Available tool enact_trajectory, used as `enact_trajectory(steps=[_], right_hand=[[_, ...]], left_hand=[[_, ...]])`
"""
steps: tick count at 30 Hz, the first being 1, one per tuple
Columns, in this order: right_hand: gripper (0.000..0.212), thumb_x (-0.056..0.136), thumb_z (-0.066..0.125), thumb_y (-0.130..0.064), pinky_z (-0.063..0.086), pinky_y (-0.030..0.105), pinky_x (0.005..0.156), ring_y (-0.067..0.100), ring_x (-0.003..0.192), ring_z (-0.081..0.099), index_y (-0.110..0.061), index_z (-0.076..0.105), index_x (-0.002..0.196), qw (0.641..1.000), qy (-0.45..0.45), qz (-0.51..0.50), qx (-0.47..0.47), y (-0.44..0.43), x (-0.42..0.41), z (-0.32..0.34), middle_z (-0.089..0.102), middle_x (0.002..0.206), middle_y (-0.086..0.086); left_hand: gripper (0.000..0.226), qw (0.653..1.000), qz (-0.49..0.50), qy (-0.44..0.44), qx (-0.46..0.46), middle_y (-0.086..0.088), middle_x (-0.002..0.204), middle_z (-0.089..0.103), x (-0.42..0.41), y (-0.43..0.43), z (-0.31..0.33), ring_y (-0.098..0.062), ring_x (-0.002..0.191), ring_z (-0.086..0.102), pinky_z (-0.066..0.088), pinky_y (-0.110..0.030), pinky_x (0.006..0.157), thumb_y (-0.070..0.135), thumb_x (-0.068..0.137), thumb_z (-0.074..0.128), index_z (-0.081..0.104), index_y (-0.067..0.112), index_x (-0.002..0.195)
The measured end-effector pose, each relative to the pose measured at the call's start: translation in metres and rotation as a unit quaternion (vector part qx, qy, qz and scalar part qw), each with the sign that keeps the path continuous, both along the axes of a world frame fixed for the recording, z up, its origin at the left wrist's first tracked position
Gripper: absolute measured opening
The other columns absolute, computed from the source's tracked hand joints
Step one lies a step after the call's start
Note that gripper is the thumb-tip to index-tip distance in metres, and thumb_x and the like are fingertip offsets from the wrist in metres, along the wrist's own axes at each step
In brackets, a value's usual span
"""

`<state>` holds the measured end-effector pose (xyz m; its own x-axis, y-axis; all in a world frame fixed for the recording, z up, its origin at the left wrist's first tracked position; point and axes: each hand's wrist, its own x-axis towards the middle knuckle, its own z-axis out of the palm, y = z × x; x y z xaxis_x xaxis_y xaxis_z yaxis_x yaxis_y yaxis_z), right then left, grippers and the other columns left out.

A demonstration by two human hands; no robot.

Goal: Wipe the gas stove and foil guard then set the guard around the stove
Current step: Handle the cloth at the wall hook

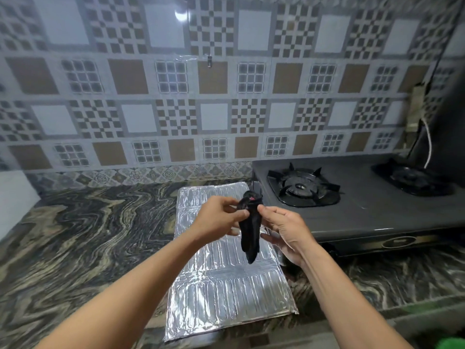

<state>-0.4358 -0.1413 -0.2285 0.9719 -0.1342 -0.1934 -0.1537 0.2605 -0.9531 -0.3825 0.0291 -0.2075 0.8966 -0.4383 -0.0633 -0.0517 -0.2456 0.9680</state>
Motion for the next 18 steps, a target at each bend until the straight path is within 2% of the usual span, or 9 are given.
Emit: enact_trajectory(steps=[2,5,7,10,12,15,18], right_hand=[[0.008,0.085,0.074,-0.025,0.048,0.030,0.073,0.009,0.090,0.067,-0.018,0.075,0.082,1.000,0.001,0.004,0.001,0.000,0.001,0.004,0.076,0.095,0.004],[0.011,0.086,0.072,-0.024,0.054,0.028,0.065,0.009,0.086,0.070,-0.015,0.076,0.091,1.000,0.002,0.022,0.020,0.002,0.001,0.012,0.076,0.094,0.005],[0.012,0.086,0.072,-0.023,0.054,0.031,0.068,0.010,0.083,0.071,-0.014,0.076,0.093,0.999,0.009,0.026,0.024,0.001,0.001,0.018,0.076,0.094,0.005],[0.016,0.088,0.070,-0.020,0.054,0.032,0.071,0.012,0.083,0.070,-0.009,0.075,0.099,1.000,0.009,0.019,0.019,0.000,0.003,0.021,0.075,0.095,0.007],[0.014,0.093,0.065,-0.019,0.055,0.030,0.067,0.015,0.083,0.068,-0.008,0.072,0.100,1.000,-0.011,0.009,0.007,-0.001,0.004,0.023,0.074,0.093,0.008],[0.014,0.097,0.057,-0.018,0.053,0.033,0.070,0.023,0.082,0.065,-0.010,0.067,0.092,0.996,-0.051,-0.031,-0.062,-0.004,0.006,0.031,0.070,0.087,0.010],[0.012,0.098,0.054,-0.012,0.056,0.040,0.073,0.026,0.080,0.067,-0.009,0.066,0.094,0.978,-0.101,-0.096,-0.154,-0.010,0.012,0.039,0.073,0.087,0.010]], left_hand=[[0.023,1.000,-0.019,0.015,-0.020,-0.017,0.101,0.075,0.001,0.000,0.008,-0.020,0.078,0.071,0.060,-0.032,0.069,0.012,0.092,0.068,0.068,0.003,0.113],[0.027,0.998,-0.053,0.006,-0.034,-0.007,0.100,0.077,0.000,0.000,0.017,-0.018,0.088,0.074,0.060,-0.035,0.076,0.020,0.088,0.073,0.071,0.007,0.111],[0.029,0.997,-0.071,-0.009,-0.020,-0.003,0.100,0.077,-0.001,0.001,0.021,-0.017,0.094,0.074,0.061,-0.032,0.076,0.024,0.086,0.074,0.072,0.010,0.111],[0.018,0.998,-0.050,-0.046,0.006,-0.003,0.095,0.078,0.002,0.002,0.021,-0.016,0.088,0.075,0.060,-0.030,0.070,0.017,0.091,0.070,0.073,0.011,0.108],[0.014,0.998,-0.016,-0.054,0.005,-0.008,0.093,0.077,0.004,0.002,0.022,-0.020,0.086,0.074,0.061,-0.034,0.070,0.010,0.093,0.065,0.073,0.009,0.105],[0.014,0.999,0.032,-0.033,-0.019,-0.016,0.090,0.074,0.008,0.004,0.030,-0.025,0.078,0.073,0.062,-0.043,0.073,0.001,0.093,0.058,0.070,0.001,0.100],[0.010,0.995,0.076,-0.062,-0.016,-0.012,0.079,0.067,0.019,0.011,0.041,-0.022,0.072,0.062,0.057,-0.055,0.077,0.003,0.088,0.059,0.069,0.006,0.087]])
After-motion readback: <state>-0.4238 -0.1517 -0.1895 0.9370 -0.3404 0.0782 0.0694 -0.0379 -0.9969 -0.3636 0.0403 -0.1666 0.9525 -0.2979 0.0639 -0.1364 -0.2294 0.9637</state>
